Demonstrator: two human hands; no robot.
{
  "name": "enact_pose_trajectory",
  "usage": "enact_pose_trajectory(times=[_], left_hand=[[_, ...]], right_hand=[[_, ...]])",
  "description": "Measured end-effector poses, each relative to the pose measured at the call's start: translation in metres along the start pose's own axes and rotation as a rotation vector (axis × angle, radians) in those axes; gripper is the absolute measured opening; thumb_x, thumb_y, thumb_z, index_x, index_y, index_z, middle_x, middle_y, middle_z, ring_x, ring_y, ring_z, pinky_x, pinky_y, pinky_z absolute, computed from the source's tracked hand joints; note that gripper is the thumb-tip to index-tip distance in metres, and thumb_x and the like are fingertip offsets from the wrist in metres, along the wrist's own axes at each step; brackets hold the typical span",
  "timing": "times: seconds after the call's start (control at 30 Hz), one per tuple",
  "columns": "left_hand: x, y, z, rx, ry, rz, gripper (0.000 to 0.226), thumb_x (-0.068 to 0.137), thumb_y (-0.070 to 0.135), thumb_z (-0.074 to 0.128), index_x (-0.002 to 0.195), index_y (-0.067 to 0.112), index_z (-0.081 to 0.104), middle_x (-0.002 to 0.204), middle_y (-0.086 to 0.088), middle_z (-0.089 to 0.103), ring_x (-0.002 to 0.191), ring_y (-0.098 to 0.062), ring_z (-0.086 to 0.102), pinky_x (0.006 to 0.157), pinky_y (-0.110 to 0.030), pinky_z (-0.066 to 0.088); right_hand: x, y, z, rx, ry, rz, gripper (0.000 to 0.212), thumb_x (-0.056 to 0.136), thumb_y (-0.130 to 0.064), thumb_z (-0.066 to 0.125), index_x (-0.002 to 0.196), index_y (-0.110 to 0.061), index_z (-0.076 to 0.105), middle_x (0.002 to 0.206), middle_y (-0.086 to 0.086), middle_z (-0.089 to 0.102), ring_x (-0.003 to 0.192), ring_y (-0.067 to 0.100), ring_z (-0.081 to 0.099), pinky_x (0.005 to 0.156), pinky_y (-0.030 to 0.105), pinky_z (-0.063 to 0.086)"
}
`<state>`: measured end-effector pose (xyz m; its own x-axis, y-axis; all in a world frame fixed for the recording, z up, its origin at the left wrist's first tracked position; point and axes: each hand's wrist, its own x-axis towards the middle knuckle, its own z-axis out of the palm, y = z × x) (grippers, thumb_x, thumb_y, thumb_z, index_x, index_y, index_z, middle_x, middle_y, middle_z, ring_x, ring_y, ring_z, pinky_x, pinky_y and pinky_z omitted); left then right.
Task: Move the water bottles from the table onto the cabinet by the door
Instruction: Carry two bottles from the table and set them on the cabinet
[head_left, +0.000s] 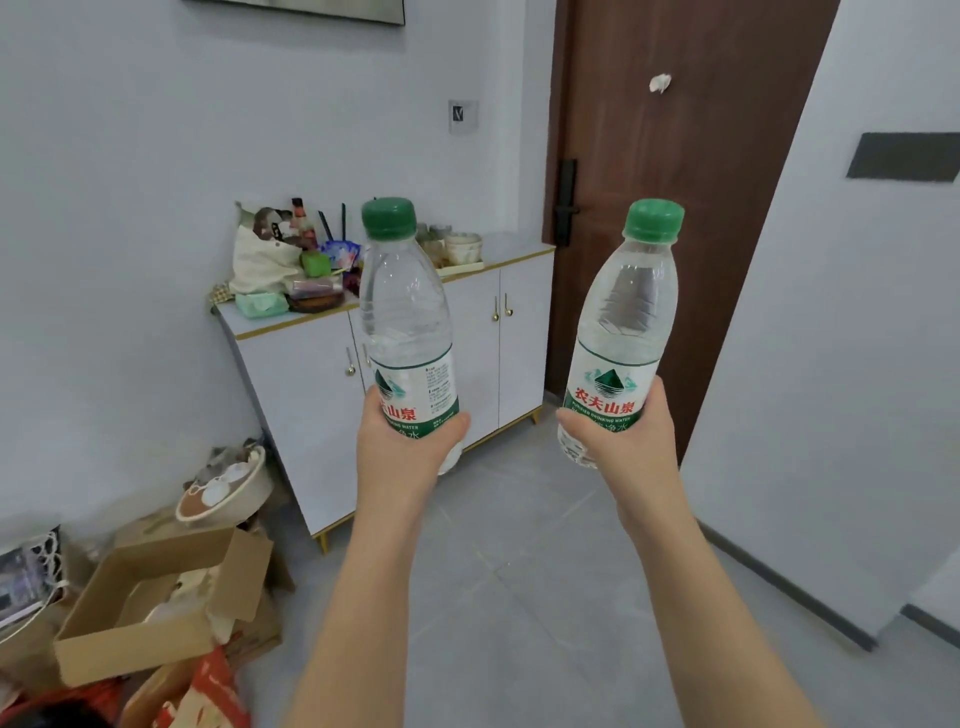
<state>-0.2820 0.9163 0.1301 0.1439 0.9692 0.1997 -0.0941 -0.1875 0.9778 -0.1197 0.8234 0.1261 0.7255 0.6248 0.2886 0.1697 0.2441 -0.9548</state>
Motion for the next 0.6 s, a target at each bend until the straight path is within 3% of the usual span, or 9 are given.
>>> enact_pose_trajectory(times=[0.07,0.23,0.4,0.6], left_hand=[[0.037,-0.006,0.003,0.009,-0.038,0.002,0.053,0.064,0.01,0.085,0.102,0.033,0.057,0.102,0.008,0.07,0.095,-0.013,0.067,0.089,-0.046,0.056],[0.11,-0.022,0.016,0.025,-0.113,0.01,0.05,0.06,0.017,0.085,0.096,0.035,0.055,0.096,0.011,0.07,0.092,-0.013,0.067,0.086,-0.049,0.056],[0.158,-0.043,0.039,0.028,-0.128,-0.014,0.05,0.059,0.02,0.085,0.097,0.035,0.056,0.096,0.011,0.07,0.092,-0.014,0.067,0.083,-0.05,0.057],[0.218,-0.069,0.086,0.032,-0.124,-0.023,0.053,0.064,0.013,0.085,0.104,0.032,0.056,0.101,0.009,0.07,0.094,-0.012,0.067,0.085,-0.045,0.057]], right_hand=[[0.025,0.006,0.019,0.005,0.035,-0.001,0.058,0.072,0.001,0.081,0.109,-0.032,0.051,0.104,-0.008,0.065,0.092,0.004,0.065,0.073,0.023,0.053],[0.074,0.023,0.05,-0.039,0.089,-0.007,0.061,0.072,0.0,0.081,0.117,-0.025,0.05,0.105,-0.006,0.065,0.094,0.007,0.065,0.068,0.02,0.054],[0.12,0.041,0.066,-0.073,0.098,0.003,0.059,0.072,0.005,0.08,0.115,-0.023,0.05,0.099,-0.006,0.064,0.077,-0.003,0.065,0.058,0.015,0.054],[0.191,0.078,0.068,-0.088,0.074,0.015,0.057,0.071,0.004,0.081,0.111,-0.026,0.052,0.099,-0.004,0.066,0.081,0.004,0.065,0.061,0.019,0.056]])
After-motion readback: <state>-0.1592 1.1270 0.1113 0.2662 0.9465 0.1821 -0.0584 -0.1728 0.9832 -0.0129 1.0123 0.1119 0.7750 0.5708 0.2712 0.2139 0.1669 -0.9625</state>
